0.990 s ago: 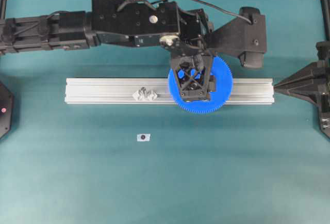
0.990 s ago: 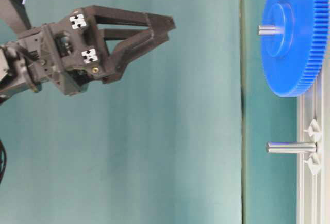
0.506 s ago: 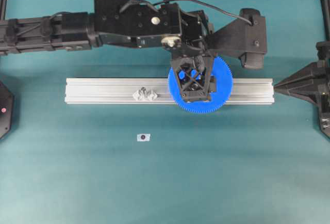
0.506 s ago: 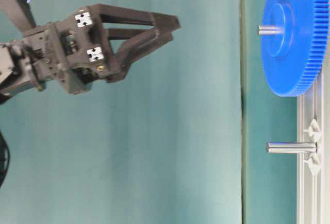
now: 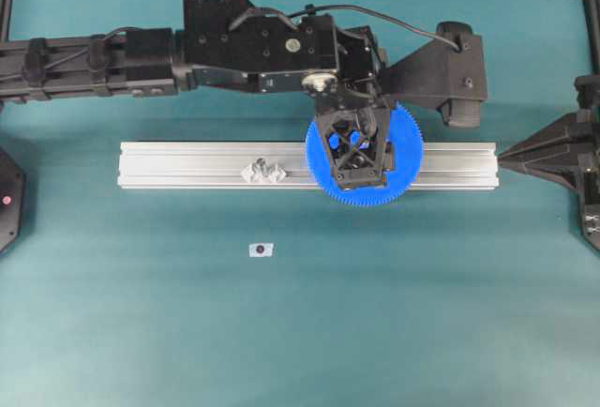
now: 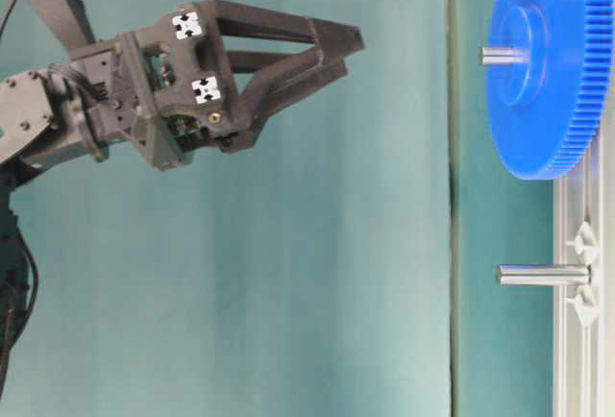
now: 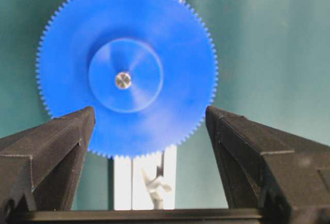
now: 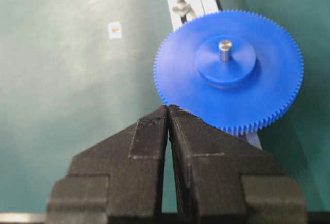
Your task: Insert the large gear onto the shaft.
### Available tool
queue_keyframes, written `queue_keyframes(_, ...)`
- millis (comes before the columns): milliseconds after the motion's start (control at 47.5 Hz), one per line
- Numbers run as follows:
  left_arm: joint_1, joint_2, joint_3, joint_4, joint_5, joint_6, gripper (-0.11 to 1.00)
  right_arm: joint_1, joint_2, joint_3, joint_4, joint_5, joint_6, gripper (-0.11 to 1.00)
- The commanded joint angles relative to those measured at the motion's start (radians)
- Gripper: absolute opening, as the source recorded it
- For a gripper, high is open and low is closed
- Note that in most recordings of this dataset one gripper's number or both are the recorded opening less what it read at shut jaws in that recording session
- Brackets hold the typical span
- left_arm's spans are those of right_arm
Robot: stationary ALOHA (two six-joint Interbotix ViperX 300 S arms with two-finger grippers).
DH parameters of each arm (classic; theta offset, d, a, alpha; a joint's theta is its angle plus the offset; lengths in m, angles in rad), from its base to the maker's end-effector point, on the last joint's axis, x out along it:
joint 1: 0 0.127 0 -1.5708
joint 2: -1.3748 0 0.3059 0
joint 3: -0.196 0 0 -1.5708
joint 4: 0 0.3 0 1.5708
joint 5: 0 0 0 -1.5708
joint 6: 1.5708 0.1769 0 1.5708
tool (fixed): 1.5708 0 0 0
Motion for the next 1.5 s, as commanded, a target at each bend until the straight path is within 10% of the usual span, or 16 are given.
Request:
queue_keyframes(0,-0.003,-0.023,-0.020,0.002,-0.006,-0.002,0.83,0.000,0.005,-0.017,0.000,-0.009,0.012,0.12)
queue_keyframes(1475,-0.003,-0.005,-0.018,0.002,-0.006,-0.012,0.83,0.000,-0.006,-0.017,0.002,-0.008,0.012,0.12)
